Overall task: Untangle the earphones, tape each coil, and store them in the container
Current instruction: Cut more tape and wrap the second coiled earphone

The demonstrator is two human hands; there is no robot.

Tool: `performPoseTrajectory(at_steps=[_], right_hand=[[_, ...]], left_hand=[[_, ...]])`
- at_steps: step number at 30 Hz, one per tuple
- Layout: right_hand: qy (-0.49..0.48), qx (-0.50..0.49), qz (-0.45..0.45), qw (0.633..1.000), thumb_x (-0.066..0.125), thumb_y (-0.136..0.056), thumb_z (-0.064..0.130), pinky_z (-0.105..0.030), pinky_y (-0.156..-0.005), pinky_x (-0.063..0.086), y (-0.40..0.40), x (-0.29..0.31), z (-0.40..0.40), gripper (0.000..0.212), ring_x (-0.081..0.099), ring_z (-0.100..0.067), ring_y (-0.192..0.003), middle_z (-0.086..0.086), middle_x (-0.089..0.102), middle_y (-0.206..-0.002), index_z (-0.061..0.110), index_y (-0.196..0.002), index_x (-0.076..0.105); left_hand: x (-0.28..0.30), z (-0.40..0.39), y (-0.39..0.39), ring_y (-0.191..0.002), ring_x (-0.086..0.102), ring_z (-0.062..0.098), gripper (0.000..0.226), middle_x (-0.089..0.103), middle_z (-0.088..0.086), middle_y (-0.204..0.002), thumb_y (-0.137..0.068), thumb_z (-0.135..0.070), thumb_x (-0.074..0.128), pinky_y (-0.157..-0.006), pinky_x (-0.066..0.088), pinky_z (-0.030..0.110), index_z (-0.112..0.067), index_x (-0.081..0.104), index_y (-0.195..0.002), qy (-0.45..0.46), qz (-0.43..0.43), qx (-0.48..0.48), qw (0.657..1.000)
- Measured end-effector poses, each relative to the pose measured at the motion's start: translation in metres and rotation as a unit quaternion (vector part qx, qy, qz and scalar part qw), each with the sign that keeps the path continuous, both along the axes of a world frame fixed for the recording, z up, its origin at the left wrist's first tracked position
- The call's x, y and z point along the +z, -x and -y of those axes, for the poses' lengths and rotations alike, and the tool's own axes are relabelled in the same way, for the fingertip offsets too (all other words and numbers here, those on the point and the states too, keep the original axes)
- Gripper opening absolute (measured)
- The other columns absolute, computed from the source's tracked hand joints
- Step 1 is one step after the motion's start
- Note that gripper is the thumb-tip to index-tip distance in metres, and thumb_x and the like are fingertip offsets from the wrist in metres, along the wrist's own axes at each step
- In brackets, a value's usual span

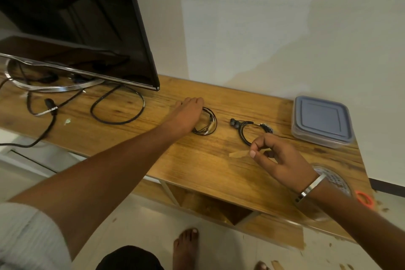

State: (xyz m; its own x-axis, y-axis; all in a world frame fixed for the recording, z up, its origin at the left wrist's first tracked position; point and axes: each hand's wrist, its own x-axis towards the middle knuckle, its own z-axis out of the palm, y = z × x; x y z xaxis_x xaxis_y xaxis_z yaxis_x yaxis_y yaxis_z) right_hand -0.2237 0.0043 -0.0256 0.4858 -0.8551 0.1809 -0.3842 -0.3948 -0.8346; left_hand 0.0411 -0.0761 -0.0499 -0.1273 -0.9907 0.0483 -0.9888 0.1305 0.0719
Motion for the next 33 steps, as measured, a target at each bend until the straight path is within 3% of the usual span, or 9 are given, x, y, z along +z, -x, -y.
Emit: performPoseTrajectory(at_steps=[3,6,9,11,14,22,24,28,33], right_hand=[[-0.006,-0.004,0.000,1.000,0.055,-0.077,0.043,-0.014,-0.066,0.048,0.001,0.001,-0.001,0.023,0.057,-0.008,-0.081,0.006,0.060,-0.084,0.022,-0.082,0.062],[-0.015,-0.009,-0.010,1.000,0.062,-0.083,0.029,-0.018,-0.068,0.049,0.000,0.002,0.000,0.008,0.056,-0.008,-0.081,0.005,0.060,-0.086,0.021,-0.083,0.062],[-0.022,-0.012,-0.009,1.000,0.057,-0.080,0.032,-0.019,-0.067,0.048,-0.002,0.008,0.001,0.010,0.056,-0.008,-0.079,0.006,0.059,-0.085,0.023,-0.083,0.061],[-0.023,-0.011,-0.017,1.000,0.057,-0.082,0.033,-0.020,-0.066,0.046,-0.005,0.014,0.001,0.012,0.054,-0.010,-0.076,0.004,0.058,-0.085,0.022,-0.084,0.061],[-0.011,-0.013,-0.048,0.999,0.060,-0.089,0.025,-0.015,-0.063,0.043,-0.008,0.023,0.002,0.006,0.053,-0.007,-0.072,0.007,0.057,-0.084,0.021,-0.085,0.060],[-0.024,-0.037,-0.094,0.995,0.062,-0.088,0.029,-0.010,-0.062,0.040,-0.008,0.039,0.005,0.010,0.054,0.006,-0.071,0.017,0.057,-0.079,0.021,-0.084,0.058],[-0.038,-0.038,-0.097,0.994,0.063,-0.087,0.030,-0.016,-0.064,0.044,-0.006,0.041,0.007,0.011,0.055,0.003,-0.069,0.015,0.059,-0.076,0.021,-0.083,0.058],[-0.063,-0.034,-0.125,0.990,0.064,-0.086,0.031,-0.041,-0.074,0.054,-0.003,0.041,0.008,0.015,0.064,-0.024,-0.077,-0.005,0.068,-0.083,0.017,-0.085,0.060],[-0.086,-0.041,-0.127,0.987,0.061,-0.089,0.027,-0.038,-0.079,0.057,0.001,0.041,0.007,0.015,0.068,-0.011,-0.075,0.001,0.071,-0.082,0.012,-0.090,0.060]], left_hand=[[0.009,-0.005,-0.003,-0.092,0.047,0.022,0.015,0.060,0.006,-0.100,-0.101,-0.017,0.043,-0.078,0.041,0.036,-0.019,0.042,-0.116,-0.014,-0.041,-0.014,0.999],[0.017,-0.011,-0.004,-0.089,0.053,0.021,0.015,0.062,0.008,-0.100,-0.102,-0.025,0.041,-0.076,0.050,0.043,-0.018,0.044,-0.115,-0.066,-0.105,-0.036,0.992],[0.024,-0.018,-0.002,-0.086,0.059,0.022,0.014,0.064,0.009,-0.104,-0.102,-0.023,0.044,-0.076,0.052,0.041,-0.016,0.050,-0.112,-0.104,-0.170,-0.075,0.977],[0.031,-0.024,0.002,-0.086,0.058,0.018,0.013,0.063,0.004,-0.101,-0.101,-0.021,0.047,-0.071,0.046,0.031,-0.015,0.055,-0.109,-0.118,-0.173,-0.105,0.972],[0.042,-0.034,0.012,-0.070,0.051,0.005,0.013,0.054,-0.010,-0.079,-0.100,-0.018,0.049,-0.060,0.036,0.017,-0.011,0.059,-0.105,-0.118,-0.178,-0.135,0.968],[0.063,-0.056,0.044,-0.056,0.053,0.003,0.015,0.056,-0.007,-0.067,-0.099,-0.019,0.050,-0.057,0.044,0.023,-0.012,0.063,-0.098,-0.161,-0.214,-0.203,0.942],[0.066,-0.060,0.048,-0.056,0.056,0.004,0.015,0.056,-0.006,-0.067,-0.100,-0.018,0.049,-0.058,0.049,0.026,-0.011,0.063,-0.100,-0.170,-0.225,-0.213,0.936],[0.068,-0.064,0.053,-0.059,0.058,0.007,0.015,0.057,-0.006,-0.068,-0.100,-0.017,0.049,-0.061,0.053,0.030,-0.011,0.062,-0.103,-0.178,-0.228,-0.235,0.928],[0.069,-0.067,0.060,-0.061,0.060,0.010,0.015,0.057,-0.005,-0.069,-0.100,-0.017,0.048,-0.062,0.055,0.033,-0.013,0.062,-0.104,-0.181,-0.230,-0.251,0.923]])
